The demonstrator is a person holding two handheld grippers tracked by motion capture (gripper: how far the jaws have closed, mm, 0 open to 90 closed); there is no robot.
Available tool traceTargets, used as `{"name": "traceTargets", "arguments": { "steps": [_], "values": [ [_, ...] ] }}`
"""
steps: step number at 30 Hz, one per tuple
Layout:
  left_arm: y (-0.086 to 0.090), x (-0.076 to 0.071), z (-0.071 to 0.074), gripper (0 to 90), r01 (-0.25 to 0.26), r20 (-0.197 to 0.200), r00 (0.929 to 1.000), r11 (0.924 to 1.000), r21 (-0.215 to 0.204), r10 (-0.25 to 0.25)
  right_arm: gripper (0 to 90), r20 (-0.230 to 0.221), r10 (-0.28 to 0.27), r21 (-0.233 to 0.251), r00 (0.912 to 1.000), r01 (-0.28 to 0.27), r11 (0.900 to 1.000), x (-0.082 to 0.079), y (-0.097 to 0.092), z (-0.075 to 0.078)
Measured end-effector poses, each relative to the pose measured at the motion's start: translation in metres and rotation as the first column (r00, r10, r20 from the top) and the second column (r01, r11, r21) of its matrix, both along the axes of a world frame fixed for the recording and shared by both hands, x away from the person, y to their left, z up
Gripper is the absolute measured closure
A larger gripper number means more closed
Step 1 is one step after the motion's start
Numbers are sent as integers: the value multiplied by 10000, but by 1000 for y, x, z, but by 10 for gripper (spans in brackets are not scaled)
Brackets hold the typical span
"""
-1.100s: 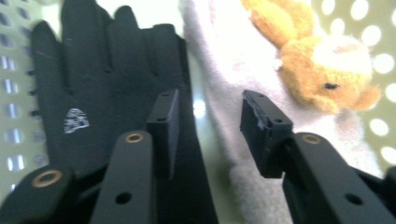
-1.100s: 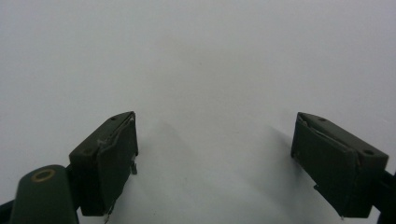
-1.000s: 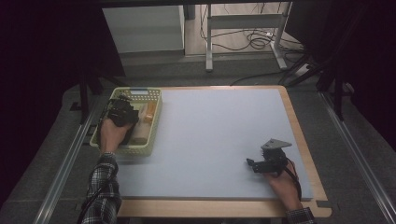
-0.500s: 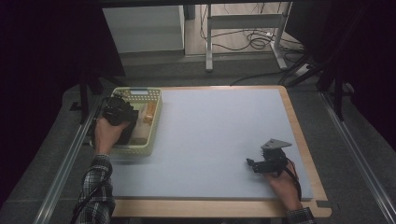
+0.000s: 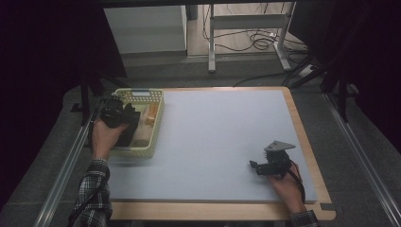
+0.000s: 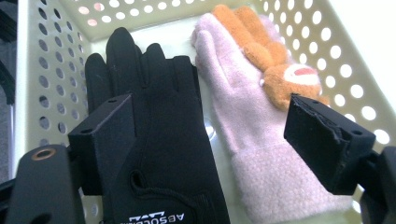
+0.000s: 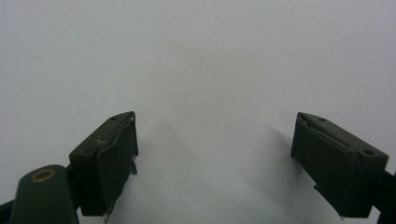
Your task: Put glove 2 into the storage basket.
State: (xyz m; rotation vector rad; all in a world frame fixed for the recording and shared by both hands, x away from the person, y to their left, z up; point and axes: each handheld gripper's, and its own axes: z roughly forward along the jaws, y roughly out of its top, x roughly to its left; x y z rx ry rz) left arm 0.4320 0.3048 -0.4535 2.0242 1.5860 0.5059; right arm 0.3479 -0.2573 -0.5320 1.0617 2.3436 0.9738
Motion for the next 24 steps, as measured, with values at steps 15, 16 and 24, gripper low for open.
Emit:
{"name": "traceTargets", "arguments": {
  "steps": [15, 16, 24],
  "values": [
    [0, -17, 10, 67, 532, 288, 9982, 9980, -331, -522, 146, 9, 1, -41, 10000, -1, 10000, 0, 0, 0],
    [-1, -18, 11, 62, 605, 301, 9978, 9976, -339, -595, 146, 15, 7, -50, 10000, -7, 10000, 0, 0, 0],
    [-5, -27, 16, 41, 911, 497, 9948, 9949, -444, -889, 146, 23, 13, -63, 10000, -13, 10000, 0, 0, 0]
  ]
}}
